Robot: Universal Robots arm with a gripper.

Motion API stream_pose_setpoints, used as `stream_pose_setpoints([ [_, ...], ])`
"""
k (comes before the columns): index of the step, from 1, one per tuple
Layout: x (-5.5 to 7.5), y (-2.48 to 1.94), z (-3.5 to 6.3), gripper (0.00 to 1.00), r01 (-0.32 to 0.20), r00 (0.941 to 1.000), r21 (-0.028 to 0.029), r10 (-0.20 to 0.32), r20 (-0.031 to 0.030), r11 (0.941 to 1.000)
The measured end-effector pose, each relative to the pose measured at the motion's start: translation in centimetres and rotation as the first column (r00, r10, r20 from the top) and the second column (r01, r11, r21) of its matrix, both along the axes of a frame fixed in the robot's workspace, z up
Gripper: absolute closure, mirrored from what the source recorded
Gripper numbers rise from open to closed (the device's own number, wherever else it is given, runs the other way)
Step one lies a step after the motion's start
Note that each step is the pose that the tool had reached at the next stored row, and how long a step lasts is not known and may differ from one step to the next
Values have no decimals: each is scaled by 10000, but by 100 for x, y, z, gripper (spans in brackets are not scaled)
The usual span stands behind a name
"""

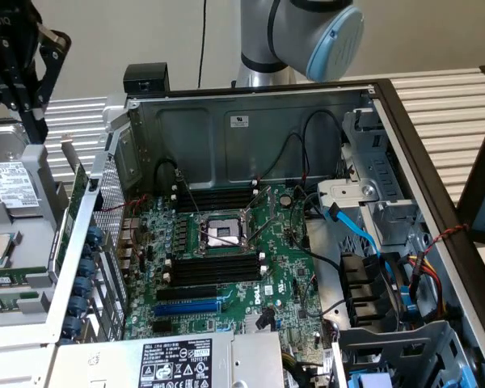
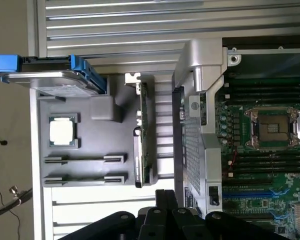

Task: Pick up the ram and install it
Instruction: 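Reach for the ram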

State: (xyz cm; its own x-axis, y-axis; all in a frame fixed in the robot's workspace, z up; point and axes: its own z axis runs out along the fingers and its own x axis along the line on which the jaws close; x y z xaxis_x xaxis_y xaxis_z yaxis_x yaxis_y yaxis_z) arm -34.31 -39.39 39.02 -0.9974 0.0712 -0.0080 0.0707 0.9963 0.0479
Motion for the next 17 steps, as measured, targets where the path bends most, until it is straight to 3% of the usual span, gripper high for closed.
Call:
stream_pose_setpoints([
  [17,-757,19,-26,89,1,10000,0,-1,-2,10000],
])
